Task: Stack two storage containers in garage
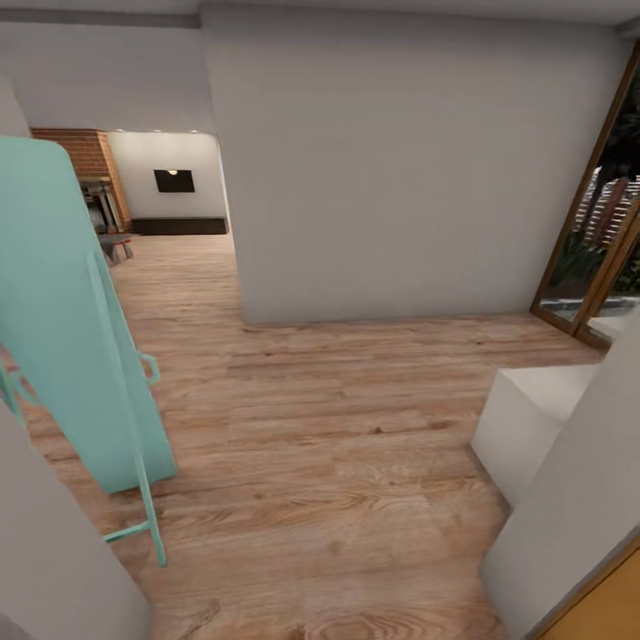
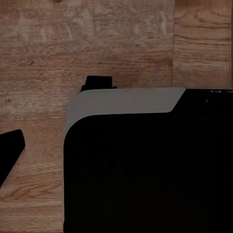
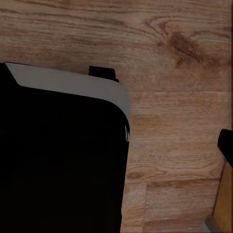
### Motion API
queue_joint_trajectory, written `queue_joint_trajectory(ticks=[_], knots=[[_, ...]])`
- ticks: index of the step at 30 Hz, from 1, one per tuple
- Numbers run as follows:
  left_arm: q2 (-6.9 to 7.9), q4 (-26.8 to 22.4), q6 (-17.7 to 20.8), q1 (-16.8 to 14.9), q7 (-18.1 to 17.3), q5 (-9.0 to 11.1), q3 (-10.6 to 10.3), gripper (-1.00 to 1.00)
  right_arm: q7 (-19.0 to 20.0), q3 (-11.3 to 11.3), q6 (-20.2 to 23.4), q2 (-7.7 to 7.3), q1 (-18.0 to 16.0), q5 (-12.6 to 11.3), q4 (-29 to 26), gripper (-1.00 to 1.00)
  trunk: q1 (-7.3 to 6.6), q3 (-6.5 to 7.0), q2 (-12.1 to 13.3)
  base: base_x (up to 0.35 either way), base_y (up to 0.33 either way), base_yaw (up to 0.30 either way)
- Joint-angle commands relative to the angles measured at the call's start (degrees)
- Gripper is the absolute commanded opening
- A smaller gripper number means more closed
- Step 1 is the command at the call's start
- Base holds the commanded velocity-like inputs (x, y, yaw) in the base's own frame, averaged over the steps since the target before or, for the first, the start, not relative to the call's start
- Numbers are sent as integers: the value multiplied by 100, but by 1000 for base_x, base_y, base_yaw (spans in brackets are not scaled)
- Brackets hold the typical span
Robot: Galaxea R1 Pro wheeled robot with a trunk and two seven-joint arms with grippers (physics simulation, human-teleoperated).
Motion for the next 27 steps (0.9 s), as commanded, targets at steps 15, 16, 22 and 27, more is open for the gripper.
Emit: queue_joint_trajectory(ticks=[15,16,22,27], knots=[[-1,8,-38,-4,10,5,15,100,-5,41,-30,5,-6,-59,18,100,3,-5,-2,322,0,0],[-1,9,-38,-4,10,5,15,100,-5,40,-30,5,-6,-60,17,100,3,-5,-2,322,0,0],[-1,8,-30,-4,10,5,15,100,-6,39,-30,8,-6,-60,17,100,3,-5,-2,322,0,0],[-1,7,-29,-4,10,5,15,100,-13,39,-30,5,-6,-80,17,100,3,-5,-2,322,0,0]])
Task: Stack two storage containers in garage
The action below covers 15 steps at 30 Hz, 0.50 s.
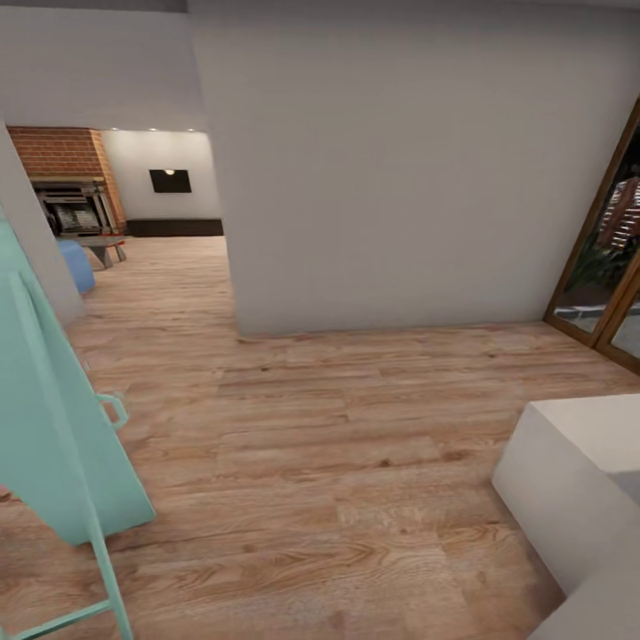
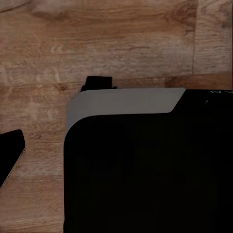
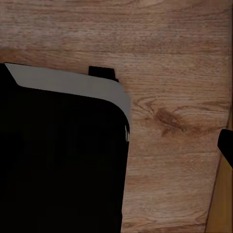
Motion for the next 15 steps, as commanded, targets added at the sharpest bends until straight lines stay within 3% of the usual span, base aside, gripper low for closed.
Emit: queue_joint_trajectory(ticks=[1,15], knots=[[-1,6,-20,-4,10,4,15,100,-6,48,-30,8,-6,-49,17,100,3,-5,-2,322,0,0],[-1,3,-28,-4,10,4,15,100,-7,48,-30,4,-6,-48,17,100,3,-5,-2,322,0,0]])
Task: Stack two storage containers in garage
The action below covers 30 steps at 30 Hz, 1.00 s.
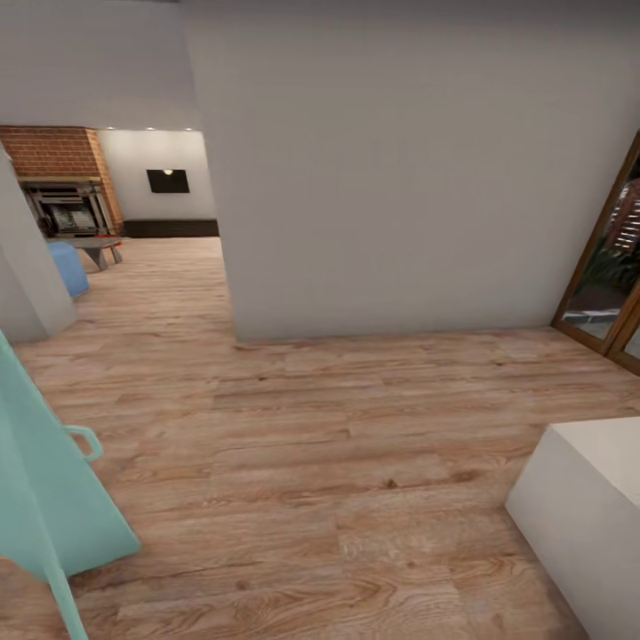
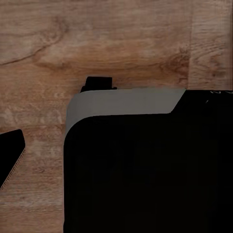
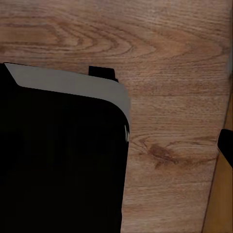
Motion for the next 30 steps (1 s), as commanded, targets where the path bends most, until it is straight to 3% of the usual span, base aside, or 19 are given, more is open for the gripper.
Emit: queue_joint_trajectory(ticks=[1,30], knots=[[-1,5,-21,-4,10,5,15,100,-5,48,-30,5,-6,-52,17,100,3,-5,-2,322,0,0],[-1,11,-16,-4,10,5,15,100,-5,48,-30,5,-6,-43,17,100,3,-5,-2,322,0,0]])
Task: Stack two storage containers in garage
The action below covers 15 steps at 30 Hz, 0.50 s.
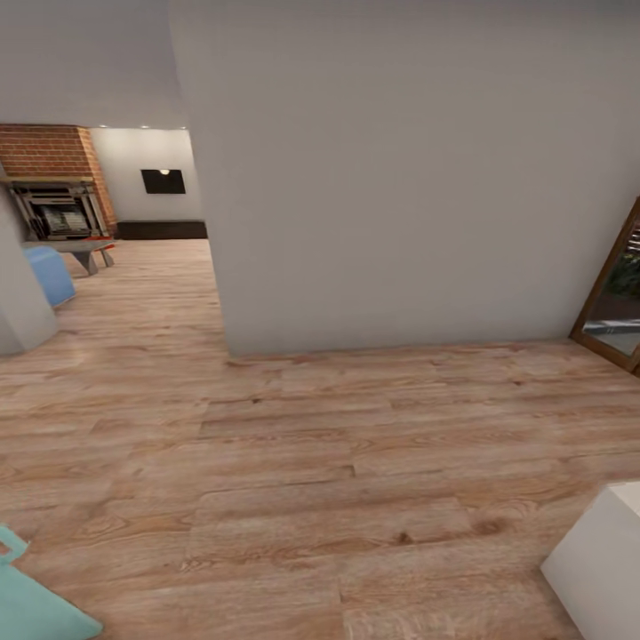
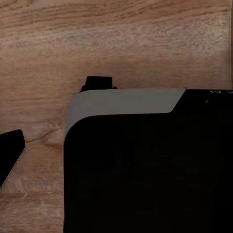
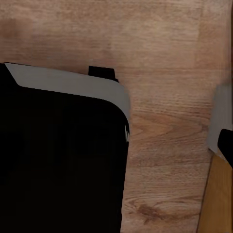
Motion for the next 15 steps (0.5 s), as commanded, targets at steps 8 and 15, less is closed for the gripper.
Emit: queue_joint_trajectory(ticks=[8,15], knots=[[-1,3,-16,-4,10,4,15,100,-5,48,-30,5,-6,-51,17,100,3,-5,-2,322,0,122],[-1,7,-16,-4,10,4,15,100,-5,48,-30,5,-6,-50,17,100,3,-5,-2,322,0,258]])
